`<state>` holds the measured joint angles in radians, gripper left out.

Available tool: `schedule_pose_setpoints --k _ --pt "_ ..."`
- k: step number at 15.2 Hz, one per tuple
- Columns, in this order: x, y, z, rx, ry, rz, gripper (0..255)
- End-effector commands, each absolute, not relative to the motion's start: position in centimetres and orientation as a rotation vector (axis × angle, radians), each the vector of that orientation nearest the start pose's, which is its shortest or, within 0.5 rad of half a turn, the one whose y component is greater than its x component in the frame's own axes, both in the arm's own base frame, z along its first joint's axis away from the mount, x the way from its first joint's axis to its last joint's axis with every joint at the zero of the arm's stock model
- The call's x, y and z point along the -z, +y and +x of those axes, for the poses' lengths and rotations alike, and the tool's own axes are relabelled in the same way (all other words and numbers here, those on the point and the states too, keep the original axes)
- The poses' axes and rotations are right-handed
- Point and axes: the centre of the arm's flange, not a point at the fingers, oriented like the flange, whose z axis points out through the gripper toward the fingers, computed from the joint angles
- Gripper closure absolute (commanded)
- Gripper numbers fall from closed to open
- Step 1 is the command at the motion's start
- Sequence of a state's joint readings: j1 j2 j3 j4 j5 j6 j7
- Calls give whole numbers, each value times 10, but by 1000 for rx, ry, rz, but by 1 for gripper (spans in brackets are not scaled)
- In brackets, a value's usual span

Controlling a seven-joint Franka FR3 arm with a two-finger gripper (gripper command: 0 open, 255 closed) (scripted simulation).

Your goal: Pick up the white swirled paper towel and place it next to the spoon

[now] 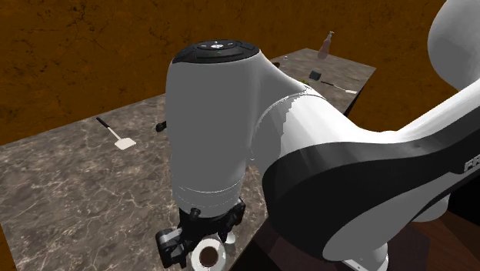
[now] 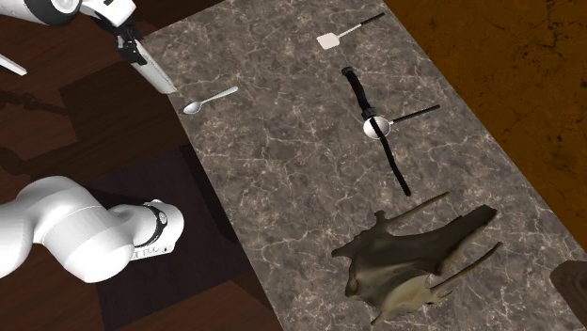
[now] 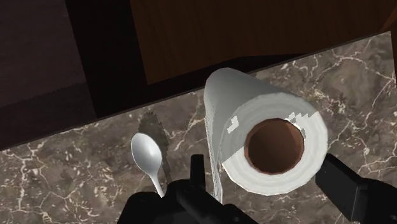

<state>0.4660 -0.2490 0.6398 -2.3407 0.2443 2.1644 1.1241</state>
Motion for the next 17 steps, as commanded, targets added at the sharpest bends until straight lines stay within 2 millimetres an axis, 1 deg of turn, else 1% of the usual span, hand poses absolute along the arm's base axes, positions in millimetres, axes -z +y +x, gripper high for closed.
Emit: schedule_pose_setpoints --k 1,5,8,9,17 --pt "-416 433 201 -54 254 -3074 0" --pt "-416 433 201 -54 254 -3074 0" --pt "-455 431 202 -54 254 -3074 0" --pt "-466 430 202 -54 254 -3074 0" --pt "-466 430 202 -54 254 -3074 0"
